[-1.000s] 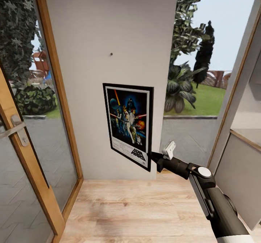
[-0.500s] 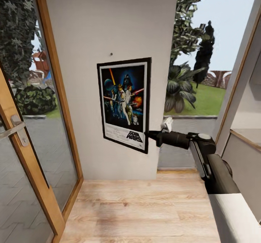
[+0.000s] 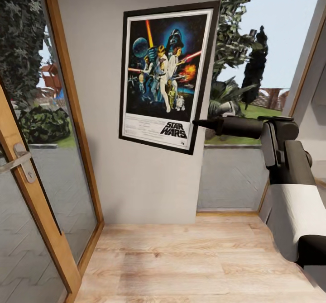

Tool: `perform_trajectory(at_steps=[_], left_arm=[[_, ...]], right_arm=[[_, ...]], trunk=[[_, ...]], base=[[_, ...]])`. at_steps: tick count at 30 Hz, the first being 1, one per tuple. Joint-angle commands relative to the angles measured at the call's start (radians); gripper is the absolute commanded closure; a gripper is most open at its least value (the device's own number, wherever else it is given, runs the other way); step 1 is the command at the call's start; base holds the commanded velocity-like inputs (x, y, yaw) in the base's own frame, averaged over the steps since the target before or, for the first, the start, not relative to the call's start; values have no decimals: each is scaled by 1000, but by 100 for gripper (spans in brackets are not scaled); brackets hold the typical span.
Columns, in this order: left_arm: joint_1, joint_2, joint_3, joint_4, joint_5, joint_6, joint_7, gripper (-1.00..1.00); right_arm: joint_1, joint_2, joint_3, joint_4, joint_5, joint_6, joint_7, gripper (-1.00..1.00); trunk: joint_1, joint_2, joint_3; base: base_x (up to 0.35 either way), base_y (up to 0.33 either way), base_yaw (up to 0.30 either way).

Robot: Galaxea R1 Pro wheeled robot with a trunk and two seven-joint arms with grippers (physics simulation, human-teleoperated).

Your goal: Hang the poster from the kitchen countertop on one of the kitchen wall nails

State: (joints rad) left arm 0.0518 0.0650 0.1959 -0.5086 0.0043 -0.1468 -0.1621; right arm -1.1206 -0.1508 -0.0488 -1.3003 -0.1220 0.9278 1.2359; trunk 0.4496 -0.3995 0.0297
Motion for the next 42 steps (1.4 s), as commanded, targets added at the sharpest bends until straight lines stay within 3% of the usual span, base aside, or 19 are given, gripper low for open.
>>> perform_trajectory(at_steps=[1,13,26,31,42], left_arm=[[0,-1,8,-1,0,-1,-8,-100],[0,7,25,-1,-1,-2,-33,-100],[0,7,26,-2,-1,-3,-34,-100],[1,7,25,-2,-1,-4,-34,-100],[0,7,26,-4,-1,-4,-34,-100]], right_arm=[[-3,-3,-1,6,-5,7,8,100],[-14,-16,3,29,-9,5,81,100],[-15,-18,4,34,-5,-18,89,100],[-15,-46,4,83,-8,-68,89,100],[-15,-49,4,85,-10,-78,91,100]], trunk=[[0,0,0],[0,0,0],[0,0,0],[0,0,0],[0,0,0]], base=[[0,0,0],[0,0,0],[0,0,0],[0,0,0],[0,0,0]])
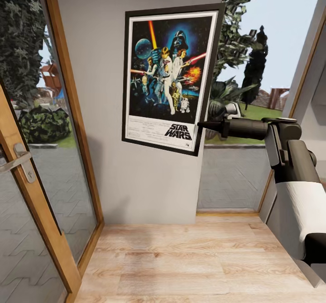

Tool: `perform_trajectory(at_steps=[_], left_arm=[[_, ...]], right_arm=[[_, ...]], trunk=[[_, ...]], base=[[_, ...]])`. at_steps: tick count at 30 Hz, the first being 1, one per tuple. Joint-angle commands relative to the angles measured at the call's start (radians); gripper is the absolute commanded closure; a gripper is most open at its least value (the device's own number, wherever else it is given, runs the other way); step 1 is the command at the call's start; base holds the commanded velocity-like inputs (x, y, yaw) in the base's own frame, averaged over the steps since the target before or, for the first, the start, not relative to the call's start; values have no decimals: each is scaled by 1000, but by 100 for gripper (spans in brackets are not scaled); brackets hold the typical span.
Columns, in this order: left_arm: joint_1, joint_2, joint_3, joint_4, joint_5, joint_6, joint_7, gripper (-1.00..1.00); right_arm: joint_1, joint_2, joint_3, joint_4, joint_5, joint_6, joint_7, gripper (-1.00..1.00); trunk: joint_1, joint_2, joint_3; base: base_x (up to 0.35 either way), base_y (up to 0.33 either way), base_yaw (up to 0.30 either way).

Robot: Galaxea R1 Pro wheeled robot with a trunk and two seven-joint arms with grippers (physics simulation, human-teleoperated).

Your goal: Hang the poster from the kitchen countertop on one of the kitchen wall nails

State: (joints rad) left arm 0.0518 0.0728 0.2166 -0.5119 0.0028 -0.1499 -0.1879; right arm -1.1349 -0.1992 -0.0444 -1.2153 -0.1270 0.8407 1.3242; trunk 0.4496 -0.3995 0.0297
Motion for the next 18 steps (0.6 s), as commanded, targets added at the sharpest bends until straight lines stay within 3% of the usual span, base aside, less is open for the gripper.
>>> perform_trajectory(at_steps=[1,18], left_arm=[[0,-1,5,-1,0,0,-8,-100],[0,-1,6,-2,0,0,-8,-100]], right_arm=[[0,0,0,0,-5,9,3,100],[0,0,0,-7,-4,9,3,100]], trunk=[[0,-1,0],[0,-1,0]], base=[[0,0,0],[0,0,0]])
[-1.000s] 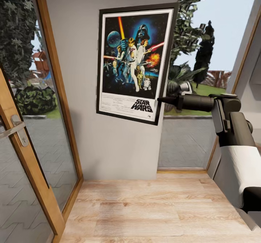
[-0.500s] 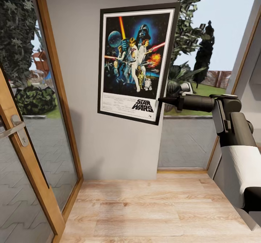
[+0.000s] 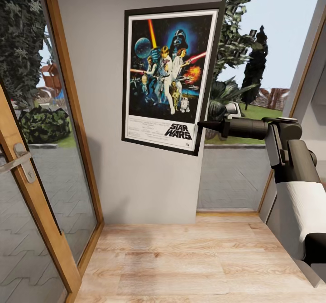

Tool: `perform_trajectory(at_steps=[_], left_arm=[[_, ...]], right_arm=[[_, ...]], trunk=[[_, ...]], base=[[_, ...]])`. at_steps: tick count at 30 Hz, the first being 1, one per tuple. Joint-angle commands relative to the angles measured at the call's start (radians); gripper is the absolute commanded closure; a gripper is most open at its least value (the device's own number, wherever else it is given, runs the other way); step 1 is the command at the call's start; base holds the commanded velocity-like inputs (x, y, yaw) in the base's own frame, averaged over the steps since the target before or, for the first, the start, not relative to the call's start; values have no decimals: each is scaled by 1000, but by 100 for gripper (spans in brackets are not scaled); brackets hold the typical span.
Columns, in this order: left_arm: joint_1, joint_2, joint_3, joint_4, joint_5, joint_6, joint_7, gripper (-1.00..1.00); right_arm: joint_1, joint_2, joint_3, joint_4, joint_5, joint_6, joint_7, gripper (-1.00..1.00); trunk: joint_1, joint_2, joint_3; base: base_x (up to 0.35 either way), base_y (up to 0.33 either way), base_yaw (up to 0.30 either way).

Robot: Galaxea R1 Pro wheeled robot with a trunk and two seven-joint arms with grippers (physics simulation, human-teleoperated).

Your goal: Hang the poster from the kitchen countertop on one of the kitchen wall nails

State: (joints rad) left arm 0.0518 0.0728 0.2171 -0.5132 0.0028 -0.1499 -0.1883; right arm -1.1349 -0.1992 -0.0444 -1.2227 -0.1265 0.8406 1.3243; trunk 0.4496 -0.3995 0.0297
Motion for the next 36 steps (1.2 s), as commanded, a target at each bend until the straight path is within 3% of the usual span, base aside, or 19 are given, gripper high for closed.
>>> perform_trajectory(at_steps=[1,12,17,22,36], left_arm=[[0,-1,5,-1,0,0,-8,-100],[1,-1,5,-2,0,0,-8,-100],[0,-1,5,-2,0,0,-8,-100],[1,-1,5,-2,0,0,-8,-100],[0,-1,5,-2,0,0,-8,-100]], right_arm=[[0,0,0,0,-5,9,3,100],[-14,1,9,3,-3,9,3,100],[-36,1,63,6,-4,10,4,100],[-43,1,85,8,-4,11,4,100],[-45,1,89,10,-3,10,65,100]], trunk=[[0,-1,0],[0,-1,0],[0,-1,0],[0,-1,0],[0,-1,0]], base=[[0,0,0],[0,0,0],[0,0,0],[0,0,0],[0,0,0]])
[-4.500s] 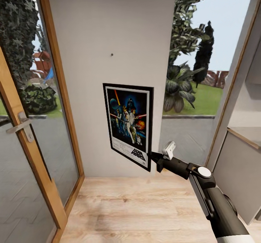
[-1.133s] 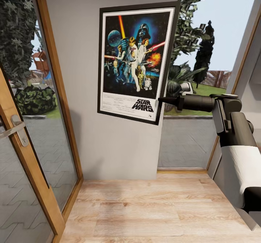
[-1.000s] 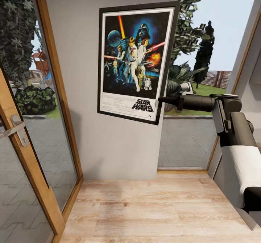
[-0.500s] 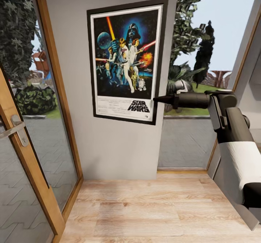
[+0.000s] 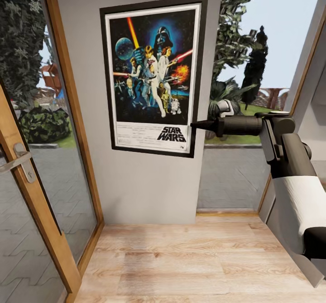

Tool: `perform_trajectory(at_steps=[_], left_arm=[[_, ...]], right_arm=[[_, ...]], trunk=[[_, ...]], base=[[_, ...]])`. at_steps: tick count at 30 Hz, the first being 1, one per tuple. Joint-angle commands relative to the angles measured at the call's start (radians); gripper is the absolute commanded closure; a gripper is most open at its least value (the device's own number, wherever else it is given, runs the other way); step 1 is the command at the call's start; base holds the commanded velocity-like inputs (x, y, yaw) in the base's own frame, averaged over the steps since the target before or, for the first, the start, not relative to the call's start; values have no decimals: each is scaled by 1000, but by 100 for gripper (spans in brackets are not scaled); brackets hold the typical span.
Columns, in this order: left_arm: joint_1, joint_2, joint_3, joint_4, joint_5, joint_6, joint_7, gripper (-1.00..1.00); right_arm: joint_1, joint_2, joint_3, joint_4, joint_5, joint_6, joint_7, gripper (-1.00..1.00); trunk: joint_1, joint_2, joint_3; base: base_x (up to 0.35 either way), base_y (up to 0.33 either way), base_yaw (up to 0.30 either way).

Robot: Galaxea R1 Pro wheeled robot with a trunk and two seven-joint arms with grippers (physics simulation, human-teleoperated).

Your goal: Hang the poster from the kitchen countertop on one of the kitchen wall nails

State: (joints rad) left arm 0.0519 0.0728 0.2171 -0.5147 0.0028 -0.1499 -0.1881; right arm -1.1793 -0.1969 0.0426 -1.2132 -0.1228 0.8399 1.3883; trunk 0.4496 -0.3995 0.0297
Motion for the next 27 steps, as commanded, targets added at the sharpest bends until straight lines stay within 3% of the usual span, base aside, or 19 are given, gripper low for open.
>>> perform_trajectory(at_steps=[1,27], left_arm=[[0,-1,5,-1,0,0,-8,-100],[1,3,10,-1,0,0,-8,-100]], right_arm=[[0,-1,2,0,-7,11,2,100],[0,-3,-3,1,-8,10,3,100]], trunk=[[0,-1,0],[0,-1,0]], base=[[0,0,0],[6,0,0]])
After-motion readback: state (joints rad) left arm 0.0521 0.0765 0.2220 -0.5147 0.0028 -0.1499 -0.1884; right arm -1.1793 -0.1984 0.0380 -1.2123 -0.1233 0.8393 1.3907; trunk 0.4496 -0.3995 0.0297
